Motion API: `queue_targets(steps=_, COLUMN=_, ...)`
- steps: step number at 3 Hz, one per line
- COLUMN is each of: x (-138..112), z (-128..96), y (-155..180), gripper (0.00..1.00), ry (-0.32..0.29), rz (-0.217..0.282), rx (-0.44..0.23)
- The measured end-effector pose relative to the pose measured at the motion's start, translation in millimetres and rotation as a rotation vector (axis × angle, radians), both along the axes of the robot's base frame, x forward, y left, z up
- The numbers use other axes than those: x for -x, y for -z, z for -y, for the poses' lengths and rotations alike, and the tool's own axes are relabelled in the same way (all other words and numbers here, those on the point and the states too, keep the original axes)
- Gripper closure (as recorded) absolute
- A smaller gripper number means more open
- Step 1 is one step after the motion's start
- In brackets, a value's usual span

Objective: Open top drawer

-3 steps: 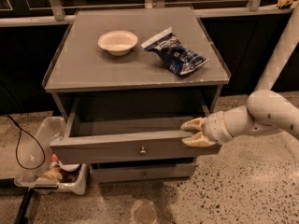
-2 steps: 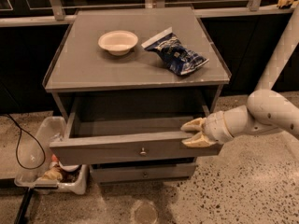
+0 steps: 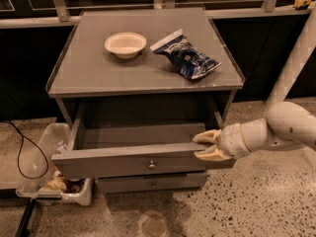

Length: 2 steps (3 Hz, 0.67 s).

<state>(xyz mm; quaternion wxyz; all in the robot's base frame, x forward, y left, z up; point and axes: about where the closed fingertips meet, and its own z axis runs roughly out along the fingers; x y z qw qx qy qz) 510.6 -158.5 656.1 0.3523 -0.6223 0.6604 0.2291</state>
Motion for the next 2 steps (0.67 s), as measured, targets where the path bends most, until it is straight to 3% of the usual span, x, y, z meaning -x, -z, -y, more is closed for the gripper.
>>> queue_targets(steps=2, x=3.7, z=-0.1, y=2.8, gripper=0.35, ry=-0.014, rz=-0.013, rx=-0.016)
